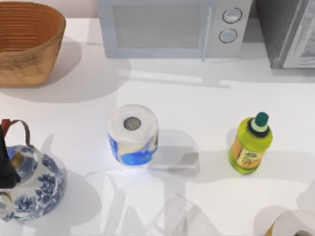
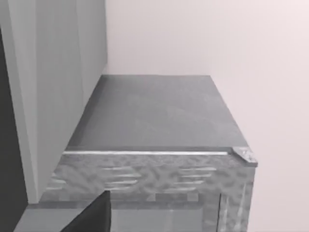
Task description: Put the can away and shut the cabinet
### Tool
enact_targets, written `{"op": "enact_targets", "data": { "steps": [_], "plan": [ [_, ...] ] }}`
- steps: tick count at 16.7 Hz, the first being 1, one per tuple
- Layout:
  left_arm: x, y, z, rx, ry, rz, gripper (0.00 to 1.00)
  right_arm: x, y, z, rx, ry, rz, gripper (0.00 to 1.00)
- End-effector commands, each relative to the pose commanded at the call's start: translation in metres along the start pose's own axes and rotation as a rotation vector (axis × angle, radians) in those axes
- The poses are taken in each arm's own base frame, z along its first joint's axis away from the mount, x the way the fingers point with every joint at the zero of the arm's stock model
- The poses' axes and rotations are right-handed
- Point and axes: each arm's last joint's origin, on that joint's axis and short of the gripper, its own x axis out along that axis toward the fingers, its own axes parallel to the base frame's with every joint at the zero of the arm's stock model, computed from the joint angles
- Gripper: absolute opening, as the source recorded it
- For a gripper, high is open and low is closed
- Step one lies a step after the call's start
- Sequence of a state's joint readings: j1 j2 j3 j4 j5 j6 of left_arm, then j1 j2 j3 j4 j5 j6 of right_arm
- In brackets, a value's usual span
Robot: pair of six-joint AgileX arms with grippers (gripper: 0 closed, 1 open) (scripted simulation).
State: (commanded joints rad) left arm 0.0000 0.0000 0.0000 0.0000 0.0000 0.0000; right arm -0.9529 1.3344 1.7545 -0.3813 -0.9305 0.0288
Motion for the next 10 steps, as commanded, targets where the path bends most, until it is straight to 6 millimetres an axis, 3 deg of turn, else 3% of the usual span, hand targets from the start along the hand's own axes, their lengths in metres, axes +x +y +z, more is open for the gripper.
{"op": "enact_targets", "data": {
  "steps": [5, 10],
  "plan": [
    [0.0, 0.0, 0.0, 0.0, 0.0, 0.0, 1.0, 0.039, 0.05, 0.004, 0.009, -0.025, -0.039, 1.0],
    [0.0, 0.0, 0.0, 0.0, 0.0, 0.0, 1.0, 0.076, 0.13, 0.0, 0.035, -0.012, -0.028, 1.0]
  ]
}}
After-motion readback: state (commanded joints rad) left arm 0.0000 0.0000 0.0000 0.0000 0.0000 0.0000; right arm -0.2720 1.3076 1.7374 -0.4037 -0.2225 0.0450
